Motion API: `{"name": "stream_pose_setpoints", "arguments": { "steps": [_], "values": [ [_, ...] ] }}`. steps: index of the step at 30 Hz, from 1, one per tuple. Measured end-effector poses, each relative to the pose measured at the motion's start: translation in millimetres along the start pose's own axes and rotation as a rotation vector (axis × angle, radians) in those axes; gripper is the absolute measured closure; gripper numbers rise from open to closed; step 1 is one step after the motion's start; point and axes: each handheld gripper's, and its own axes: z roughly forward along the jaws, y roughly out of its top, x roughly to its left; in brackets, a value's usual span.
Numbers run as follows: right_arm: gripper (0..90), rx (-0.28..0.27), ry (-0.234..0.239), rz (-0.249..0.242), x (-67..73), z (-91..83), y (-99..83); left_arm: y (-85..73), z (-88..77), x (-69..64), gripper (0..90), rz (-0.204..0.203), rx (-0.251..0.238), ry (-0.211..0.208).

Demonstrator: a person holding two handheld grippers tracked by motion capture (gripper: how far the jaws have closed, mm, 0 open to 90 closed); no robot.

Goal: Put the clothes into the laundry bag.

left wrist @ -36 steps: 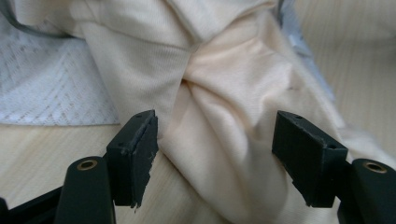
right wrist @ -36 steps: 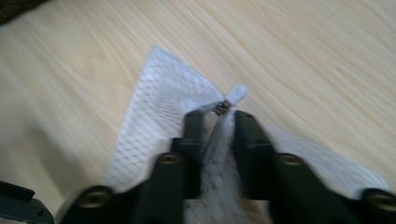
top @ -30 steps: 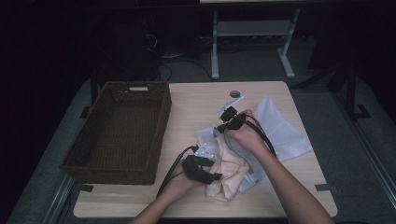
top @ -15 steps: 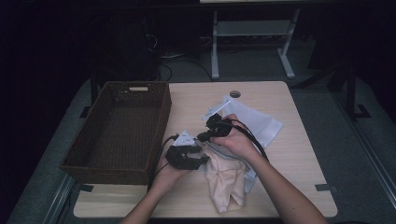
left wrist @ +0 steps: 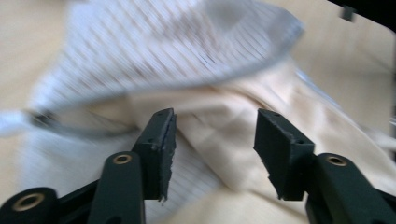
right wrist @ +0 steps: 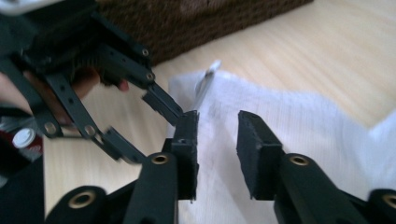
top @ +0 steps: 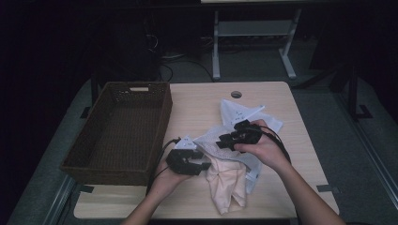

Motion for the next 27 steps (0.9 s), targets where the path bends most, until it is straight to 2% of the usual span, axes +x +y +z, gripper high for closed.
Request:
{"name": "stream_pose_setpoints", "arguments": {
  "steps": [1, 4, 5, 8, 9, 10, 11, 13, 14, 15, 18, 20, 23, 27],
  "values": [
    [66.8, 0.0, 0.0, 0.0, 0.0, 0.0, 0.0, 0.0, 0.0, 0.0, 43.1, 0.0, 0.0, 0.0],
    [64.9, 0.0, 0.049, -0.009, 8.8, -6.6, -20.6, -4.1, 4.9, -5.5, 38.4, 0.014, 0.012, 0.005],
    [64.9, 0.009, 0.055, -0.017, 11.2, -5.7, -25.7, -3.2, 12.6, -6.5, 38.1, 0.027, 0.026, 0.017],
    [66.4, 0.033, 0.039, -0.025, 14.2, -2.4, -35.2, -2.0, 22.2, -6.8, 38.2, 0.038, 0.039, 0.033],
    [74.3, 0.046, 0.022, -0.026, 12.8, 1.4, -42.5, -0.5, 31.1, -7.5, 40.3, 0.051, 0.047, 0.049],
    [78.1, 0.06, 0.027, -0.021, 11.3, 3.3, -45.1, -0.5, 31.1, -7.5, 44.3, 0.051, 0.047, 0.049],
    [85.8, 0.068, 0.025, -0.022, 9.9, 4.3, -47.0, 1.8, 37.9, -9.8, 50.5, 0.073, 0.05, 0.049],
    [88.7, 0.056, 0.035, -0.005, 7.2, 2.7, -48.4, 4.5, 41.5, -12.1, 71.5, 0.088, 0.04, 0.049],
    [88.9, 0.048, 0.041, -0.001, 6.7, 0.7, -47.9, 4.5, 41.5, -12.1, 76.9, 0.088, 0.04, 0.049],
    [88.9, 0.034, 0.039, -0.001, 6.8, -2.2, -47.0, 9.1, 40.5, -13.0, 79.0, 0.082, 0.006, 0.047],
    [89.1, -0.011, 0.053, 0.006, 8.5, -12.9, -44.1, 18.4, 38.4, -15.1, 81.0, 0.072, -0.059, 0.059],
    [89.1, -0.031, 0.063, 0.008, 10.7, -18.5, -42.5, 24.9, 42.4, -16.6, 81.2, 0.066, -0.098, 0.084],
    [89.2, -0.056, 0.087, 0.011, 14.6, -24.3, -42.4, 31.2, 53.3, -15.3, 81.2, 0.049, -0.123, 0.121],
    [89.3, -0.057, 0.106, 0.007, 20.8, -29.1, -47.6, 38.0, 69.6, -9.2, 81.3, 0.025, -0.159, 0.181]
  ]
}}
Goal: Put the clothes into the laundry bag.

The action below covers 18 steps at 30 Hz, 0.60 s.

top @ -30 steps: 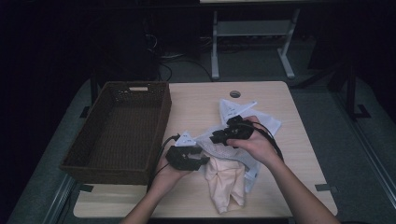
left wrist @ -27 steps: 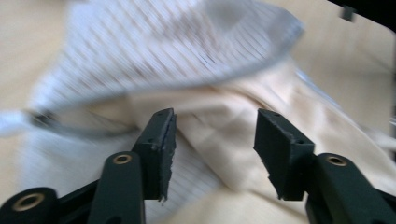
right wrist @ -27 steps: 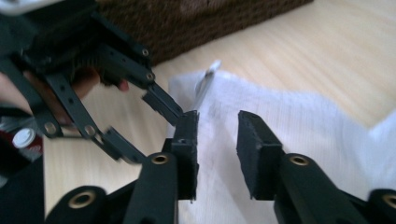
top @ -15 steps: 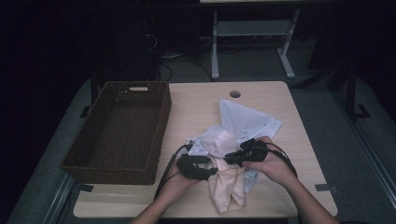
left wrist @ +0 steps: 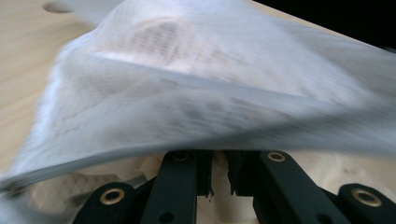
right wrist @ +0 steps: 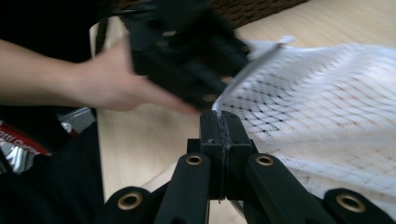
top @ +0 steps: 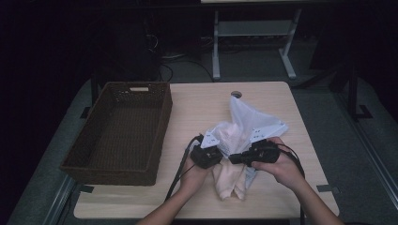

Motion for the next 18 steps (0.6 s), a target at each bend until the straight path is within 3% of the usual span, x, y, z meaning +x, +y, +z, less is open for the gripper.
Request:
{"name": "stream_pose_setpoints", "arguments": {
  "steps": [5, 6, 10, 13, 18],
  "values": [
    [89.3, -0.002, 0.023, 0.002, 3.5, -2.3, -4.5, 2.2, 13.4, 2.7, 81.6, -0.043, -0.044, 0.009],
    [89.3, -0.003, 0.016, 0.001, 2.5, -2.4, -4.5, 1.5, 20.4, 1.4, 81.5, -0.054, -0.052, -0.01],
    [89.3, -0.01, 0.01, 0.023, -3.3, -2.7, -7.0, -2.8, 25.1, 2.7, 80.4, -0.035, -0.031, -0.076],
    [89.2, -0.021, -0.004, 0.029, -5.3, -2.5, -7.7, -4.3, 22.4, 5.3, 73.8, -0.035, -0.028, -0.092],
    [89.1, -0.058, -0.048, 0.053, -12.0, -5.1, -6.9, -5.1, -2.8, 8.1, 56.3, -0.041, 0.002, -0.128]
  ]
}}
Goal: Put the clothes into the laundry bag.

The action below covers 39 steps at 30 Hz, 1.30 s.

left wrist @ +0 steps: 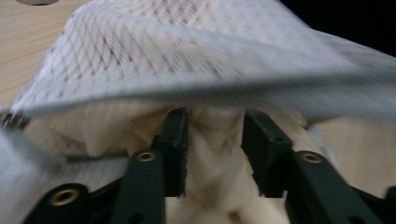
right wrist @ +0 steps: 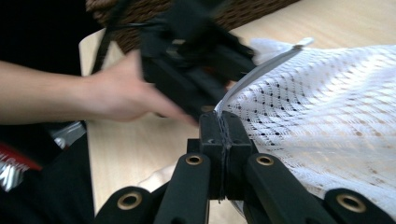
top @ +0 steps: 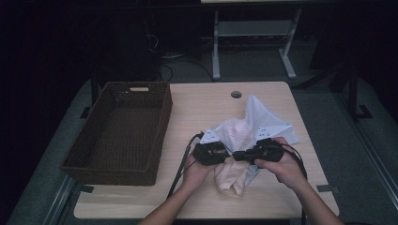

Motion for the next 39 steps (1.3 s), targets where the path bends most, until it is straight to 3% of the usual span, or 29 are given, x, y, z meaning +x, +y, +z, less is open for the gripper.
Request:
{"name": "stream_pose_setpoints", "arguments": {
  "steps": [1, 3, 7, 9, 14, 21, 26, 32, 38, 39],
  "values": [
    [89.1, 0.0, 0.0, 0.0, 0.0, 0.0, 0.0, 0.0, 0.0, 0.0, 52.6, 0.0, 0.0, 0.0],
    [88.9, -0.006, -0.019, 0.004, -3.3, -0.7, 0.5, -2.6, -15.3, -7.1, 45.6, 0.0, 0.026, -0.037],
    [88.3, 0.003, -0.05, 0.005, -7.4, -0.1, -1.9, -10.1, -28.5, -16.7, 35.5, 0.025, 0.062, -0.084],
    [88.3, 0.011, -0.058, 0.009, -9.6, 0.3, -3.9, -21.2, -35.6, -28.0, 32.2, 0.052, 0.104, -0.129],
    [88.3, 0.018, -0.072, 0.015, -12.6, 1.1, -6.1, -34.3, -29.7, -42.1, 26.9, 0.118, 0.18, -0.171],
    [88.3, 0.029, -0.084, 0.015, -14.8, 0.8, -9.6, -38.7, -20.9, -45.7, 25.9, 0.184, 0.23, -0.163],
    [85.3, 0.038, -0.097, 0.012, -15.1, -0.3, -12.9, -43.1, -15.1, -44.4, 33.3, 0.205, 0.257, -0.143],
    [71.4, 0.052, -0.134, 0.014, -15.5, -8.8, -22.6, -43.4, -14.3, -45.0, 42.8, 0.233, 0.267, -0.109],
    [61.5, 0.073, -0.187, 0.018, -17.2, -20.3, -41.6, -42.6, -14.5, -43.6, 51.5, 0.234, 0.268, -0.087],
    [60.2, 0.084, -0.199, 0.025, -19.7, -21.7, -49.5, -41.7, -14.8, -43.4, 57.7, 0.228, 0.27, -0.085]
  ]
}}
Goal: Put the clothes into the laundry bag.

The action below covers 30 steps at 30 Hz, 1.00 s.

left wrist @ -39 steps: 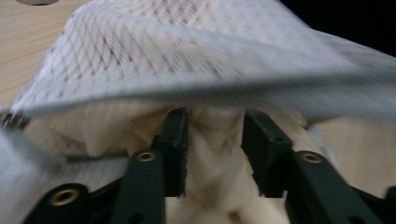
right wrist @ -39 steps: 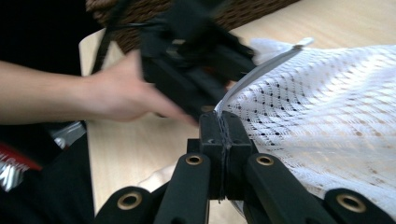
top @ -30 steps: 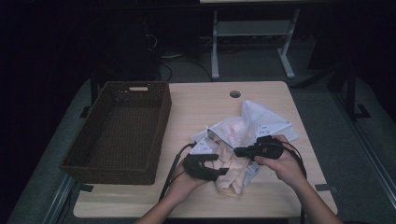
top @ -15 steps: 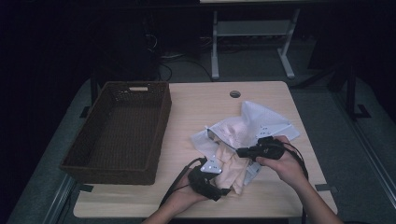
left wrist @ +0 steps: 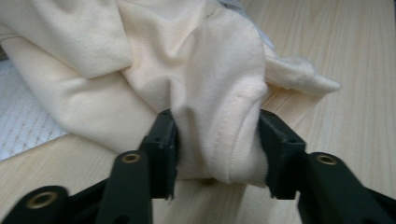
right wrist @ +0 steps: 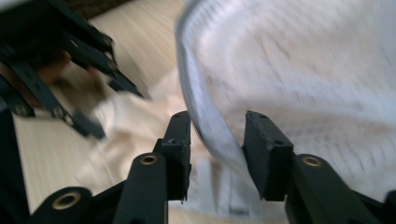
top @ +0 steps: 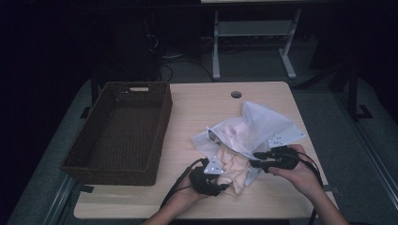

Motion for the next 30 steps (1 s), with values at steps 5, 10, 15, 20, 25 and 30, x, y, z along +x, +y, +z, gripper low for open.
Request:
{"name": "stream_pose_setpoints", "arguments": {
  "steps": [5, 10, 15, 20, 25, 30],
  "values": [
    [72.6, 0.027, -0.033, 0.002, -2.6, 8.4, -4.4, 3.8, -1.2, 2.0, 78.4, -0.02, -0.009, -0.018],
    [87.1, 0.023, -0.042, 0.008, -4.3, 6.0, -2.2, 12.5, -11.5, 9.5, 82.0, -0.078, -0.089, -0.03],
    [88.1, 0.015, -0.016, 0.01, -2.0, 2.4, 1.7, 29.3, -16.0, 19.7, 82.3, -0.11, -0.142, -0.011],
    [88.3, 0.003, 0.011, 0.005, 2.0, 0.5, 5.4, 49.3, -2.0, 24.7, 82.3, -0.111, -0.162, 0.022],
    [88.6, -0.012, 0.047, -0.003, 5.2, -3.3, 8.3, 62.0, 20.9, 28.8, 82.3, -0.108, -0.16, 0.066],
    [88.8, -0.012, 0.112, -0.009, 10.0, -4.3, 8.3, 68.0, 38.7, 33.2, 82.3, -0.12, -0.163, 0.109]
  ]
}}
